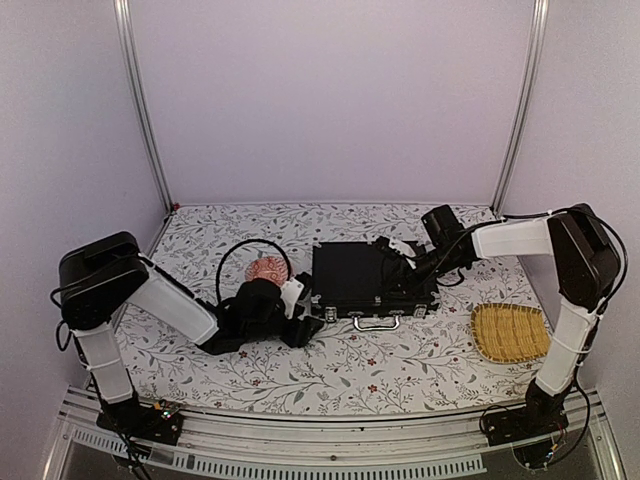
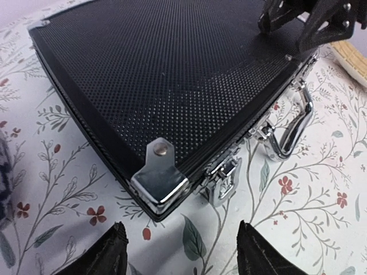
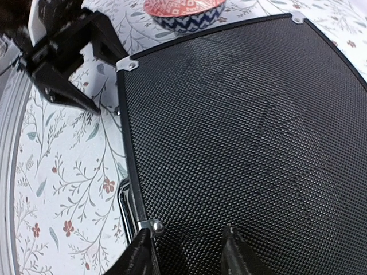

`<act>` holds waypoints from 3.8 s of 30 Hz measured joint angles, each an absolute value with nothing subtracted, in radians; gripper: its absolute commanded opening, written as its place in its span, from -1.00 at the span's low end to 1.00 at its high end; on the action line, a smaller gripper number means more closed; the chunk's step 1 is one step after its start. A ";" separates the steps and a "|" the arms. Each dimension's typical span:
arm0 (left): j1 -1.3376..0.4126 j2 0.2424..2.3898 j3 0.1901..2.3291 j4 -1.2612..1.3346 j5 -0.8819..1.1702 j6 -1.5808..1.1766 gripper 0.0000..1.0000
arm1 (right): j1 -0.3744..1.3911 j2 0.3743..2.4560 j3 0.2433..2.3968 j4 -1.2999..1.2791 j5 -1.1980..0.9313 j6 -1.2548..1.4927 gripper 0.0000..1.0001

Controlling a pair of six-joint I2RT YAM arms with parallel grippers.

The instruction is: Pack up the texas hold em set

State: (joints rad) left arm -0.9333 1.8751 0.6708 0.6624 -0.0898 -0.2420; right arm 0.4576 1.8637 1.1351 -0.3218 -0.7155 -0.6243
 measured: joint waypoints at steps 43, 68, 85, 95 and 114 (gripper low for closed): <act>-0.606 2.136 1.224 0.435 0.436 -0.509 -1.00 | 0.974 1.995 1.300 -0.173 0.124 -0.640 0.63; -0.606 2.136 1.205 0.473 0.436 -0.517 -1.00 | 0.991 2.033 1.310 -0.127 0.152 -0.696 0.58; -0.605 2.136 1.206 0.469 0.437 -0.505 -1.00 | 0.974 2.038 1.354 -0.206 0.093 -0.735 0.50; -0.605 2.136 1.211 0.458 0.437 -0.498 -1.00 | 0.977 2.055 1.347 -0.192 0.111 -0.774 0.31; -0.605 2.135 1.258 0.368 0.432 -0.461 -1.00 | 0.964 1.993 1.265 -0.113 0.056 -0.762 0.57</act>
